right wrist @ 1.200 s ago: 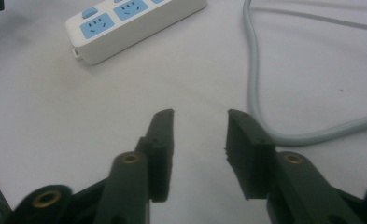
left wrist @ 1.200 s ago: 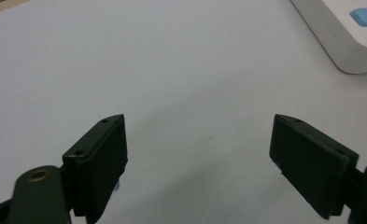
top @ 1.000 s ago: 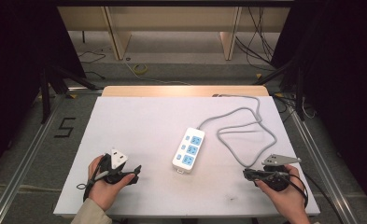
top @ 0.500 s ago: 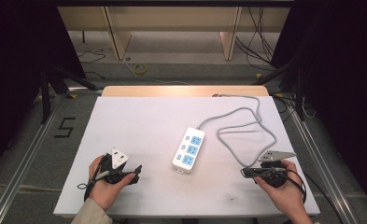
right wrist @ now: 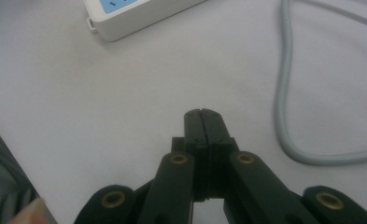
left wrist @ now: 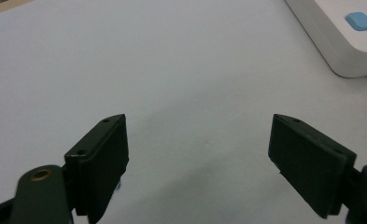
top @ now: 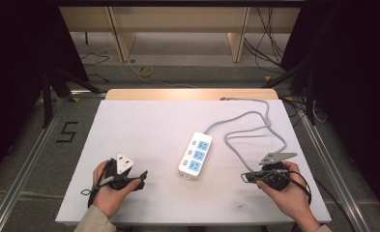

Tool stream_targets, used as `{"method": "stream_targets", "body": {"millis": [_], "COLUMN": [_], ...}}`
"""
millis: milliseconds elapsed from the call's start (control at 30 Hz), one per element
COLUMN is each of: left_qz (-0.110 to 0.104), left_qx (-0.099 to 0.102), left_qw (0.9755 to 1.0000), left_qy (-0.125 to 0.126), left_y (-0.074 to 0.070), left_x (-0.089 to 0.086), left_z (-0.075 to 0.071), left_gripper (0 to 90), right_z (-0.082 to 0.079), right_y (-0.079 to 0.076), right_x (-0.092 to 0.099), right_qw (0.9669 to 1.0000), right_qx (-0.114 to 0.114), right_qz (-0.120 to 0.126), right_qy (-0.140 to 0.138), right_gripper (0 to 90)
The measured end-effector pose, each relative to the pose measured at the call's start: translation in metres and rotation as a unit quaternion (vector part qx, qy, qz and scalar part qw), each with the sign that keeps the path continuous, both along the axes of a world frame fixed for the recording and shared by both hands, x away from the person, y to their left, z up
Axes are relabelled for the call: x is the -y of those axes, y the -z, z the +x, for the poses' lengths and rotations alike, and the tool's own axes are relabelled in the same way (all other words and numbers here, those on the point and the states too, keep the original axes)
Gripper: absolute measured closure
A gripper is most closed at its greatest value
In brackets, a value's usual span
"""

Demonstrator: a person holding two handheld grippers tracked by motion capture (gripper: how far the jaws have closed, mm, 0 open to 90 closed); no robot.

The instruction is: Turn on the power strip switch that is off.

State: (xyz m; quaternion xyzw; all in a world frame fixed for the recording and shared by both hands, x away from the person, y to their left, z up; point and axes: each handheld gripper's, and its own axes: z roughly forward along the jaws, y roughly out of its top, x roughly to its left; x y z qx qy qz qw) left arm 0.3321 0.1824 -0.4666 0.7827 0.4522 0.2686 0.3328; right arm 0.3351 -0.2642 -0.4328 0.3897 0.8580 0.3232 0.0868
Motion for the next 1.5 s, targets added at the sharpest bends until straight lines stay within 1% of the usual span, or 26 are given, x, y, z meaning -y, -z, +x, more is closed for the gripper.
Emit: {"method": "stream_targets", "body": {"millis": [133, 400, 667, 800, 833, 867, 1133, 1333, 1367, 1500], "left_qz": [0.0, 0.0, 0.004, 0.002, 0.004, 0.002, 0.002, 0.0, 0.001, 0.001], "left_qx": [-0.001, -0.002, -0.003, -0.003, -0.003, -0.003, -0.001, 0.0, 0.0, 0.001], "left_qw": [1.0, 1.0, 1.0, 1.0, 1.0, 1.0, 1.0, 1.0, 1.0, 1.0], "left_qy": [0.0, 0.0, 0.0, -0.001, -0.001, -0.001, -0.002, -0.001, -0.001, -0.001], "left_y": [0.0, 0.0, 0.0, 0.001, 0.001, 0.001, 0.0, 0.0, 0.0, 0.0], "left_x": [0.001, 0.002, 0.003, 0.004, 0.003, 0.004, 0.004, 0.005, 0.005, 0.006], "left_z": [0.0, 0.001, 0.001, 0.001, 0.001, 0.001, 0.001, 0.001, 0.001, 0.002], "left_gripper": [20.0, 20.3, 20.5, 20.7, 20.8, 20.8, 20.9, 20.9, 20.9, 20.9], "right_z": [0.002, 0.008, 0.011, 0.013, 0.013, 0.014, 0.019, 0.023, 0.023, 0.027], "right_y": [-0.001, -0.004, -0.009, -0.011, -0.011, -0.011, -0.015, -0.02, -0.021, -0.024], "right_x": [-0.007, -0.016, -0.023, -0.026, -0.027, -0.028, -0.036, -0.039, -0.039, -0.04], "right_qw": [0.9999, 0.9996, 0.9994, 0.9993, 0.9993, 0.9993, 0.9988, 0.9981, 0.9981, 0.9978], "right_qx": [-0.005, -0.012, -0.013, -0.014, -0.017, -0.015, -0.023, -0.025, -0.029, -0.031], "right_qz": [-0.007, -0.015, -0.015, -0.019, -0.018, -0.019, -0.024, -0.033, -0.034, -0.038], "right_qy": [-0.011, -0.022, -0.027, -0.029, -0.029, -0.029, -0.036, -0.045, -0.044, -0.045], "right_gripper": [90.0, 90.0, 90.0, 90.0, 90.0, 90.0, 90.0, 90.0, 90.0, 90.0]}}
